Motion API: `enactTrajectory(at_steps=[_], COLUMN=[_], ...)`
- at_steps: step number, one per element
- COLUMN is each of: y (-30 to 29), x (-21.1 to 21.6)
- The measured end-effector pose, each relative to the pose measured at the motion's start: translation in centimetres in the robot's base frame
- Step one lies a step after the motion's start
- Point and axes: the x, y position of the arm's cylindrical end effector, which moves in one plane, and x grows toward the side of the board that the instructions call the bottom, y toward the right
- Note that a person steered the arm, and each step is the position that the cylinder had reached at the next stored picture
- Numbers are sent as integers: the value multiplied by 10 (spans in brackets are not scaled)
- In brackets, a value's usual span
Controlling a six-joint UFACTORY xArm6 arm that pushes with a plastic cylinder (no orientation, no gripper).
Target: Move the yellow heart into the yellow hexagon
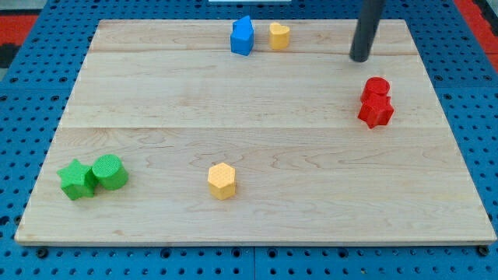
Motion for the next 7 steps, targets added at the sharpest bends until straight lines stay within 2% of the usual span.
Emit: enactTrajectory(at_steps=[2, 3, 4, 5, 6, 7], y=[51, 41, -33, -115, -135, -172], x=[-3, -32, -87, -83, -46, -27])
